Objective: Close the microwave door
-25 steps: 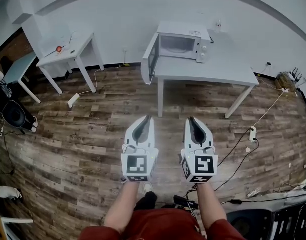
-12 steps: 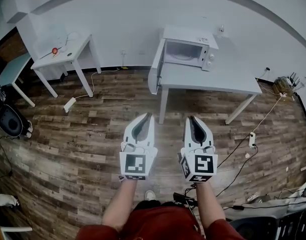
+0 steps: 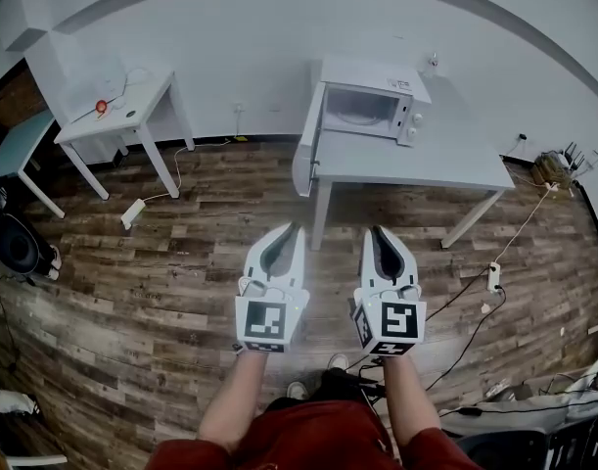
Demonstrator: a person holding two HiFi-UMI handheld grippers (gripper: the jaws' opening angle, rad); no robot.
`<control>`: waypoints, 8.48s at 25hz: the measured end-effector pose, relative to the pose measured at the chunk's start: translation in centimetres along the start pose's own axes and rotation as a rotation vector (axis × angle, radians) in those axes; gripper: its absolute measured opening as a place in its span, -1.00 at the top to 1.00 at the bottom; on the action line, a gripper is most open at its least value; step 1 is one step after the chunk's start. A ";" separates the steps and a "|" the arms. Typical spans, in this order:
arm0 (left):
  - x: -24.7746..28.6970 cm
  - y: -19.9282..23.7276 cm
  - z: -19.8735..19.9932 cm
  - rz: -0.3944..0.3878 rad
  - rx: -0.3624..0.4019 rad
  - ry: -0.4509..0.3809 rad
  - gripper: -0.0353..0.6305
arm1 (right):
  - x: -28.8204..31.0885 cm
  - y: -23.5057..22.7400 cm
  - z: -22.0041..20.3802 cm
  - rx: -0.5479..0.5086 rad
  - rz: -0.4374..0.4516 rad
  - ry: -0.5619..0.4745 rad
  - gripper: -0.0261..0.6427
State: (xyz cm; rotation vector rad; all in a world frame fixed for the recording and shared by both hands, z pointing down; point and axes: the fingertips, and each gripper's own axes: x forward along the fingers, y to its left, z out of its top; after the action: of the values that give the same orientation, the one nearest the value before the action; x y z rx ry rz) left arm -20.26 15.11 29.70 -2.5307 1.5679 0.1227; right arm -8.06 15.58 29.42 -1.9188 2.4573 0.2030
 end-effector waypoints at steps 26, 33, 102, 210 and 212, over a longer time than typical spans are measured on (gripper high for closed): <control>18.5 -3.3 -2.2 0.082 0.026 0.029 0.78 | 12.5 -15.4 -3.3 0.018 0.044 -0.002 0.78; 20.9 -4.0 -3.5 0.097 0.045 0.053 0.78 | 14.4 -17.7 -5.1 0.052 0.062 0.012 0.78; 27.8 10.2 -25.0 -0.790 -0.040 0.307 0.39 | 33.9 -9.4 -18.9 -0.047 -0.026 0.319 0.78; 66.4 -13.0 -26.8 -0.541 -0.098 0.165 0.64 | 44.3 -48.5 -24.1 0.036 -0.317 0.320 0.78; 66.7 -12.9 -26.9 -0.545 -0.096 0.163 0.64 | 44.5 -48.6 -24.1 0.037 -0.321 0.320 0.78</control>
State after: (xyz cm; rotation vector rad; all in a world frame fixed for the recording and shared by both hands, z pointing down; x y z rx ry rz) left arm 20.65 -42.83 47.04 -3.0024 0.8749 -0.0798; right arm 29.58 -41.59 44.72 -2.4551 2.2462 -0.1668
